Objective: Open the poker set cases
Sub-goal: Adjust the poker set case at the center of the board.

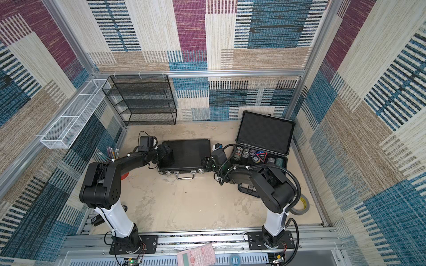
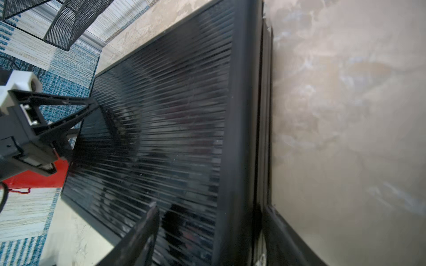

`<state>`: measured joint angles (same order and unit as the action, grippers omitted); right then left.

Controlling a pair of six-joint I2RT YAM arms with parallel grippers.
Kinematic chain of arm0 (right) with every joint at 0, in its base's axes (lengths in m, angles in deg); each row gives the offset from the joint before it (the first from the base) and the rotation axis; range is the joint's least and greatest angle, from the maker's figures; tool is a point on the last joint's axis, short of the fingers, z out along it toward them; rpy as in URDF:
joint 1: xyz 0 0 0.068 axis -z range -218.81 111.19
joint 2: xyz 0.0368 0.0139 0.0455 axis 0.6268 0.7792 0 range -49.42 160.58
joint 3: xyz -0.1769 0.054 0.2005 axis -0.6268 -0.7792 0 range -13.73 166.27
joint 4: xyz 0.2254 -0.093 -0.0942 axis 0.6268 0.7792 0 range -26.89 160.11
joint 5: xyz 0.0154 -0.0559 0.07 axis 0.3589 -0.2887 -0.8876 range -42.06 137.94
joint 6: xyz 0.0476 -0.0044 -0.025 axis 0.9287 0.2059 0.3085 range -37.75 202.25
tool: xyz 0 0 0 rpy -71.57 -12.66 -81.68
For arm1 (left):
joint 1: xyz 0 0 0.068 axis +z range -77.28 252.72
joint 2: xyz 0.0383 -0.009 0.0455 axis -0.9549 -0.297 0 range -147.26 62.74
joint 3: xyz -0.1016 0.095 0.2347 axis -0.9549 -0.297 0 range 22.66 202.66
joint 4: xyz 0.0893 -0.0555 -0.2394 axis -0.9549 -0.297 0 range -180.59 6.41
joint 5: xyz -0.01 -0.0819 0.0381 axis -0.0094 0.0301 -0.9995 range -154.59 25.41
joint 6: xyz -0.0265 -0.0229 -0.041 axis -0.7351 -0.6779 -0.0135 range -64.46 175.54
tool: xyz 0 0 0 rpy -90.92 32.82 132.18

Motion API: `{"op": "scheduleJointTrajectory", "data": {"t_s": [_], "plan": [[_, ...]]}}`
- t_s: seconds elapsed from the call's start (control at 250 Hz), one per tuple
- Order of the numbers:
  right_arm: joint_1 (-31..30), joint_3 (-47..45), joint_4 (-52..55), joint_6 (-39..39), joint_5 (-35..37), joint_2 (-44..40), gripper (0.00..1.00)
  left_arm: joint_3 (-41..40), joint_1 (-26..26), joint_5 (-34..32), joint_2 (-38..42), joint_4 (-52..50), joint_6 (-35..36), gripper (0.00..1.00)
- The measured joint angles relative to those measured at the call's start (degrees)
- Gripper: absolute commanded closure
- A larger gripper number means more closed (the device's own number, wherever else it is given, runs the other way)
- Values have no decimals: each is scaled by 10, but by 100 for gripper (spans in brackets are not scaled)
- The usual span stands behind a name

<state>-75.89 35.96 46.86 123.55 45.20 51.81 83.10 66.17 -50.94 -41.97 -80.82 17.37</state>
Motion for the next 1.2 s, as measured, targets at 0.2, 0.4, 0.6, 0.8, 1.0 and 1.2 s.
{"op": "scheduleJointTrajectory", "data": {"t_s": [0.2, 0.4, 0.6, 0.8, 1.0, 1.2], "plan": [[-2, -15, 9, 18, 7, -12, 26, 3, -9, 4, -7, 13, 6, 17], [-10, -38, 3, 35, 13, -28, 16, 28, -13, 9, -6, -36, 33, 12], [-14, -40, 33, 36, 17, -53, 8, 17, -18, 13, 22, -78, 38, 5], [-15, -27, 50, 20, 25, -67, 1, -8, -15, 12, 71, -90, 38, 2], [-16, -31, 45, 12, 27, -85, 0, -12, 0, 17, 87, -104, 38, 2], [-16, -85, 7, 6, 31, -134, 1, -55, -3, 12, 151, -110, 36, 1]]}}
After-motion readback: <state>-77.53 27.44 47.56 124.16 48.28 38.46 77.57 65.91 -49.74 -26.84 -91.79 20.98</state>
